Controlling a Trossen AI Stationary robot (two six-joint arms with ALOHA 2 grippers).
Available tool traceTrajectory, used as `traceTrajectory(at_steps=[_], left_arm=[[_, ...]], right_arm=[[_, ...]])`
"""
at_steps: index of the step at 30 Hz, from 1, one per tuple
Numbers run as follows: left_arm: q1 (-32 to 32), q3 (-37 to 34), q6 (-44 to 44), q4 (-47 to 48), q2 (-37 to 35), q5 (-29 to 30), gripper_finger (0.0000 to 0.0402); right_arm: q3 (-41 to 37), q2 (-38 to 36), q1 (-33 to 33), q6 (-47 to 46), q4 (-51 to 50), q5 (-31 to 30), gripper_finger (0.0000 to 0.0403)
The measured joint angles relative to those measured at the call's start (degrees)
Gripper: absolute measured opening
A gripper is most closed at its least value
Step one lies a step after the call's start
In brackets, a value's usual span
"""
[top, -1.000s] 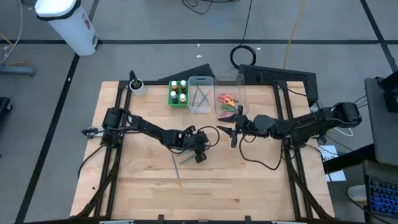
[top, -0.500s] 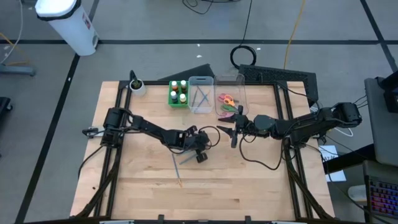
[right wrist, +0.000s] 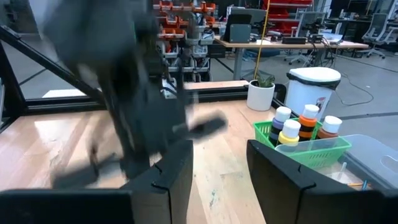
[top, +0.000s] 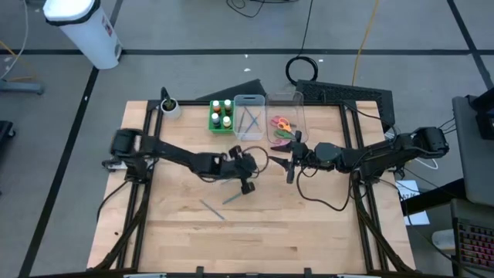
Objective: Pick & Place Paint Supplies
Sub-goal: Put the blue paint brush into the white bin
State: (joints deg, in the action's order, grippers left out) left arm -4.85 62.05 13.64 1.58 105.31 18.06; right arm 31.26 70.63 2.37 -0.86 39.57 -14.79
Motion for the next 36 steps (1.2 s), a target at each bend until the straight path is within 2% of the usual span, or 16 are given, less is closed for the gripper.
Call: traceTrajectory(at_steps=[5, 11, 15, 17, 19, 25, 30, 36], left_arm=[[-0.4, 0.0, -4.9, -1.2, -8.4, 2.6, 0.0002], [-2.8, 0.1, -14.5, -10.5, -15.3, 4.5, 0.0001], [-4.5, 0.1, -20.8, -20.1, -16.0, 3.1, 0.0001], [-5.0, 0.1, -22.5, -23.6, -16.0, 1.4, 0.0001], [-5.0, 0.1, -22.8, -24.5, -16.0, 1.0, 0.0001], [-4.1, 0.1, -22.5, -25.3, -16.0, 1.0, 0.0001], [-3.8, 0.1, -22.1, -24.8, -15.7, 1.0, 0.0000], [-3.8, 0.1, -20.8, -23.3, -15.6, -0.4, 0.0000]], right_arm=[[0.0, 0.0, 0.0, 0.0, -0.5, 0.0, 0.0141], [0.0, 0.0, 0.0, -1.0, -0.8, 0.0, 0.0145], [0.0, 0.9, 0.4, -1.5, 0.7, 0.4, 0.0164], [0.0, 2.5, 1.0, -1.4, 4.4, 2.6, 0.0181], [0.0, 4.8, 1.9, -1.3, 9.5, 4.7, 0.0201], [0.4, 12.2, 3.8, 0.0, 23.4, 4.6, 0.0248], [4.1, 17.1, 3.7, 0.0, 24.5, 4.6, 0.0252], [5.8, 19.4, 3.7, 0.3, 24.6, 4.6, 0.0225]])
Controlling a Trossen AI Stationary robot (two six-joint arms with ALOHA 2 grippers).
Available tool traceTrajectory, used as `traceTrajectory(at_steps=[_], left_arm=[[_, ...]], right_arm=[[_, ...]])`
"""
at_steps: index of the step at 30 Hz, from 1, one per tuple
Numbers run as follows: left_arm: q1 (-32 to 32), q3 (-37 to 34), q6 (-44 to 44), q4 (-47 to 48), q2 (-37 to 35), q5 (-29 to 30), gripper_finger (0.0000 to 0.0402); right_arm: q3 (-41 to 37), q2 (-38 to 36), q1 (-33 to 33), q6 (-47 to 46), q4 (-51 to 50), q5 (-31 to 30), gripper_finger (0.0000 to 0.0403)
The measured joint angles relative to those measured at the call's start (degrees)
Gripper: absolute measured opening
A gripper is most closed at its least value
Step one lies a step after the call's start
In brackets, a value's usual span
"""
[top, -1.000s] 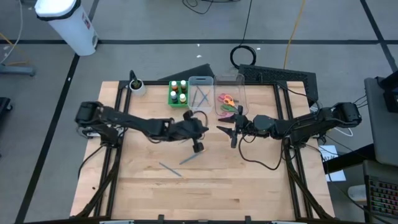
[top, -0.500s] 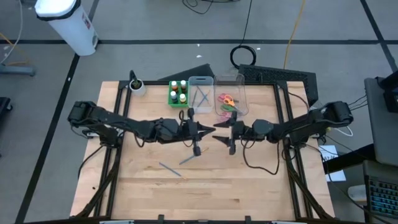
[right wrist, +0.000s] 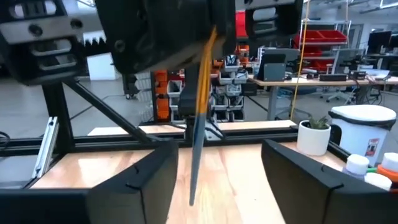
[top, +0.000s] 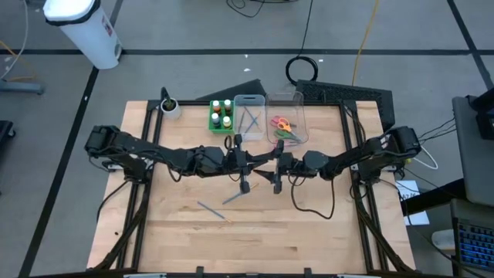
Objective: Pick & Place Paint Supplies
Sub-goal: Put the blue paint brush into the white bin
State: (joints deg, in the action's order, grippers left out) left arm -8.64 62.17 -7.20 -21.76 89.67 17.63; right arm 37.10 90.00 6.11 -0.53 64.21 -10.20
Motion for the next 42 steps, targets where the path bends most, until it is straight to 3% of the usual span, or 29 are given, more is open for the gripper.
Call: traceTrajectory(at_steps=[4, 10, 14, 18, 21, 27, 32, 36, 39, 42], left_arm=[[0.0, 0.0, 0.1, 0.2, 0.0, 0.0, 0.0000], [0.0, 0.0, 0.5, 0.5, 0.2, -0.1, 0.0000], [0.0, 0.0, 1.0, 0.6, 0.3, -0.3, 0.0000], [0.0, 0.0, 2.1, 0.6, 0.3, -0.2, 0.0002], [-0.1, 0.0, 4.9, 1.1, 0.0, 4.0, 0.0018], [-1.4, 0.5, 4.3, 11.6, -9.4, 17.4, 0.0104], [-2.4, 0.3, 14.6, 30.0, -13.8, 18.1, 0.0180], [-2.4, 0.3, 26.3, 44.9, -11.8, 17.9, 0.0216], [-2.2, 0.2, 32.3, 50.2, -7.6, 17.8, 0.0227], [-2.2, 0.3, 34.2, 49.6, -2.7, 17.8, 0.0229]], right_arm=[[0.0, 0.0, 0.0, 1.4, 0.8, 0.0, 0.0181], [0.0, 0.0, 0.0, 1.7, 1.3, 0.1, 0.0077], [0.0, 0.0, 0.0, 1.7, 1.2, 3.8, 0.0012], [0.0, 0.0, 0.0, 1.7, 1.0, 4.3, 0.0010], [0.0, 0.0, 0.0, 1.6, 0.0, 4.2, 0.0005], [0.0, 0.0, 0.0, 1.5, -2.1, 4.4, 0.0004], [0.0, 0.0, -1.6, -0.7, -2.6, 4.5, 0.0004], [1.5, 0.0, -5.0, -3.2, -6.0, 4.5, 0.0003], [4.9, -0.1, -8.7, -2.6, -12.6, 4.5, 0.0003], [10.2, -0.1, -13.5, 0.2, -22.3, 4.5, 0.0003]])
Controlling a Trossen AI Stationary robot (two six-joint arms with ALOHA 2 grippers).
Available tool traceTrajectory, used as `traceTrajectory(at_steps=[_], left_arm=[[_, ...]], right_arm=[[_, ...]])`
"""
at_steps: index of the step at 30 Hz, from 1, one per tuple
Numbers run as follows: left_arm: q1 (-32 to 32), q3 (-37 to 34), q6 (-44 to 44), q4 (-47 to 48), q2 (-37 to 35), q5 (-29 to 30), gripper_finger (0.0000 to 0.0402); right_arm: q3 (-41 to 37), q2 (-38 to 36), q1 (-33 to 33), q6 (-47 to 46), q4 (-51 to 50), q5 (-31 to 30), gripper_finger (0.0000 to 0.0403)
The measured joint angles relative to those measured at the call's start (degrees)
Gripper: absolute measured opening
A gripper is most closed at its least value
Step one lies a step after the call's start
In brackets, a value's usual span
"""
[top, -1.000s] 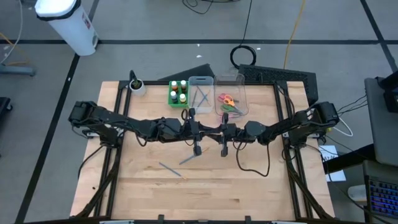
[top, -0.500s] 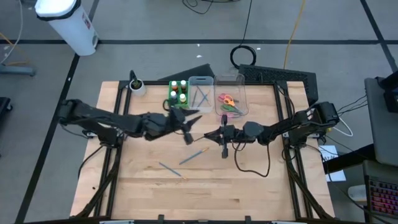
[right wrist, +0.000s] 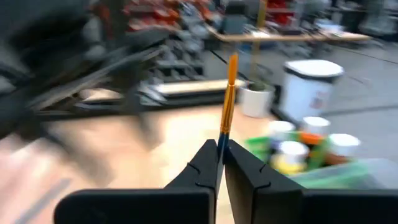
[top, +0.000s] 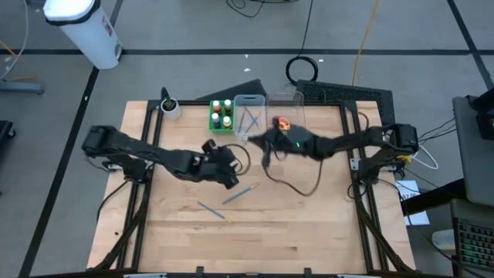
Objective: Pick & Place Paint Supplies
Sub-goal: Put the blue paint brush into the white bin
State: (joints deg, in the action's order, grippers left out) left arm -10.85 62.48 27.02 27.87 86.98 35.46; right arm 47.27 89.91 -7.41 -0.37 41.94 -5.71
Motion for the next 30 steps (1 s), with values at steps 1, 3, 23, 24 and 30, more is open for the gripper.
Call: traceTrajectory(at_steps=[1, 3, 23, 24, 30], left_arm=[[0.0, 0.0, 0.1, 0.0, 1.8, -0.1, 0.0229], [0.2, 0.0, -0.1, -1.8, 5.4, -0.3, 0.0229], [7.6, -0.1, -2.4, -8.4, 16.6, -11.5, 0.0230], [7.6, -0.1, -2.5, -8.7, 16.6, -11.5, 0.0230], [7.6, 0.0, -2.7, -9.7, 16.6, -11.6, 0.0230]], right_arm=[[1.9, 0.0, -1.8, 0.7, -3.2, 0.0, 0.0003], [5.3, 0.0, -5.3, 1.9, -9.5, 0.0, 0.0004], [8.8, 8.3, -19.4, -5.0, -20.8, 5.9, 0.0047], [8.8, 8.2, -19.4, -5.0, -20.6, 5.8, 0.0058], [8.8, 8.0, -19.4, -4.7, -20.0, 5.8, 0.0146]])
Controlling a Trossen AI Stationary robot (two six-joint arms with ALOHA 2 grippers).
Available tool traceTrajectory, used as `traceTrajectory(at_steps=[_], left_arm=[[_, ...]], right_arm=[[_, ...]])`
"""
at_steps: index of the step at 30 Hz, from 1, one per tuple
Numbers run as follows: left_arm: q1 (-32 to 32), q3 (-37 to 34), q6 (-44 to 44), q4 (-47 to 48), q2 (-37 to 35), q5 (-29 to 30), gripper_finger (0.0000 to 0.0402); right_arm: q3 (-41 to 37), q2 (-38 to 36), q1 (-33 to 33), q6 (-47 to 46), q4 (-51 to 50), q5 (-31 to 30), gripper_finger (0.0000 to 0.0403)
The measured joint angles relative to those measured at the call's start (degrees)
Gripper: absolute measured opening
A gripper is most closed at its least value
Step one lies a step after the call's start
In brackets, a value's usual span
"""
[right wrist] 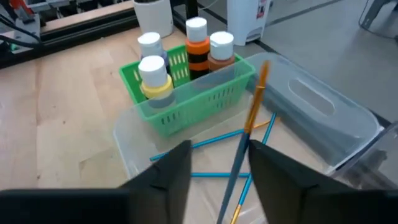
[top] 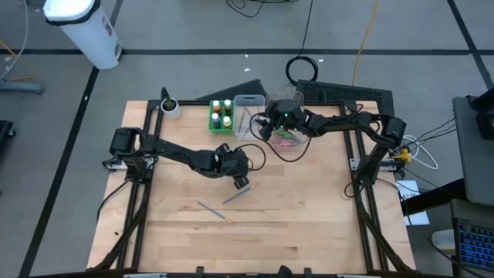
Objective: Pick & Place Paint Supplies
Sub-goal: Put the blue paint brush into the white bin
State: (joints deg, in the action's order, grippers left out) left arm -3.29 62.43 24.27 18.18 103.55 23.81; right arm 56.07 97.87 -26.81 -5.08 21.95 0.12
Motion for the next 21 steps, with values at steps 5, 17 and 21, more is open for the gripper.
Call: traceTrajectory(at_steps=[5, 17, 21], left_arm=[[0.0, 0.0, -0.6, -1.8, 0.0, 0.0, 0.0230], [0.0, 0.0, -0.1, -1.8, 0.0, -3.8, 0.0230], [-0.3, 0.0, 0.0, -1.8, 0.0, -9.1, 0.0230]], right_arm=[[0.0, 0.0, 0.0, 1.8, 2.2, -1.3, 0.0223], [0.0, -12.3, 4.0, 4.3, -5.0, -1.5, 0.0306], [0.0, -17.9, 8.5, 4.7, -13.6, -1.6, 0.0299]])
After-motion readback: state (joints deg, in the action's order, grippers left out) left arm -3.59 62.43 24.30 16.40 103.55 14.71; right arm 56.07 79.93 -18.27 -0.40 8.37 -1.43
